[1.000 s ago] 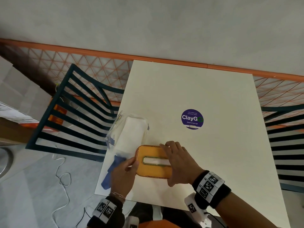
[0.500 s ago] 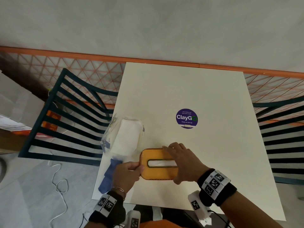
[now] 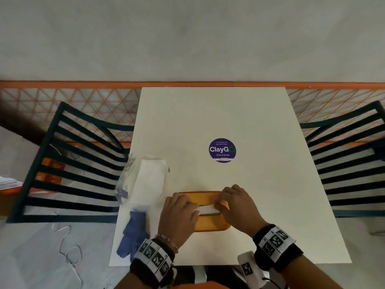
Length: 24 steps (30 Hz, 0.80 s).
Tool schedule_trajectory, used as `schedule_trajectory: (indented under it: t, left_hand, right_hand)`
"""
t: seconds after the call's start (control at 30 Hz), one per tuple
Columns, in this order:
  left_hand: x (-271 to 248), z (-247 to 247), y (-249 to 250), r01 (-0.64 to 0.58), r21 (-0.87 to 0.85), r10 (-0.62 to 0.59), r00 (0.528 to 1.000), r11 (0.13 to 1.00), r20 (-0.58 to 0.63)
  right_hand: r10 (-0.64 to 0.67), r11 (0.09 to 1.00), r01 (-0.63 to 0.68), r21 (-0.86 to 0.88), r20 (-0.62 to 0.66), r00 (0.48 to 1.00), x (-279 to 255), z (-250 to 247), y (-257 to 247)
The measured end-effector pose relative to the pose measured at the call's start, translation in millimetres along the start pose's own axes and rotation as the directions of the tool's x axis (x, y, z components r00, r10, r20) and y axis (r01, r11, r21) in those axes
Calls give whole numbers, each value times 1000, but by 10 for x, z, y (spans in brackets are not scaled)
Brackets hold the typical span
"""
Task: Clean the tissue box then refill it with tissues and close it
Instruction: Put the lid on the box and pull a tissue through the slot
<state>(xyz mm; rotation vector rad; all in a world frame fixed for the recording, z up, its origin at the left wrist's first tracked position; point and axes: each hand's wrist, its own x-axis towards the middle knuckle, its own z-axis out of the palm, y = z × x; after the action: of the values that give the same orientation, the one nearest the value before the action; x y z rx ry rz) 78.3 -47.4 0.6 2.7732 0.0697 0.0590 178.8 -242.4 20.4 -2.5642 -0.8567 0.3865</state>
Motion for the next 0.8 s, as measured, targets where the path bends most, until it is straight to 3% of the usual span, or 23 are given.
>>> schedule_trajectory:
  t: [0.13,0.3,0.63,0.8]
  left_hand:
    - [-55,-43,-37,15,29,-17,999,999,46]
    - [25,-155,-222,156,-139,-134,979,978,154]
    - [117,-131,-220,-50,34,44,986,998,159]
    - [91,-155,-120,-16,20,14,995,1000,95]
  right_hand:
    - [46,993,-51,106,50,998,-60,-21,31]
    - [48,986,-57,159,61,997,-57,-35,93]
    - [86,968,-110,225,114,990,20,-95,103]
    - [131,954,-159,256,123,984,30,-131,132]
